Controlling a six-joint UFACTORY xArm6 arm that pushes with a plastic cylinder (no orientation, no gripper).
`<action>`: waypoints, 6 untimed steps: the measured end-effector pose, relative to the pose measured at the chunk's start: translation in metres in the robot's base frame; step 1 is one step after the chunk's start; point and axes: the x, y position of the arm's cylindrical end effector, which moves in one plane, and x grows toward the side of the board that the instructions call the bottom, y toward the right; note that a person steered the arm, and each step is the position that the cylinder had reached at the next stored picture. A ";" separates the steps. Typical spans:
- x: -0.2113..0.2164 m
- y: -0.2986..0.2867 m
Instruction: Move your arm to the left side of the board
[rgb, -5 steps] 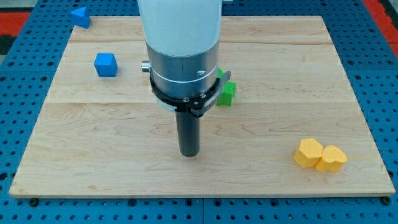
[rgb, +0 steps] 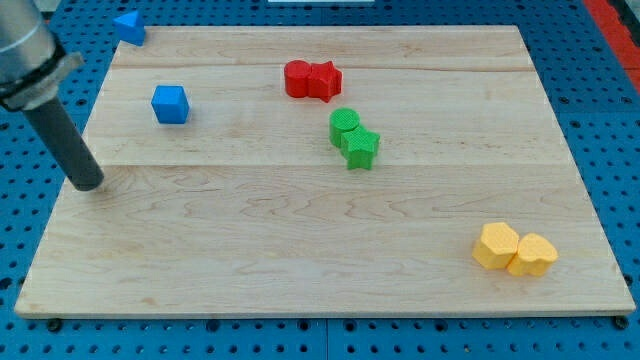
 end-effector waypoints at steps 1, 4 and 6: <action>-0.001 -0.010; -0.001 -0.029; -0.001 -0.034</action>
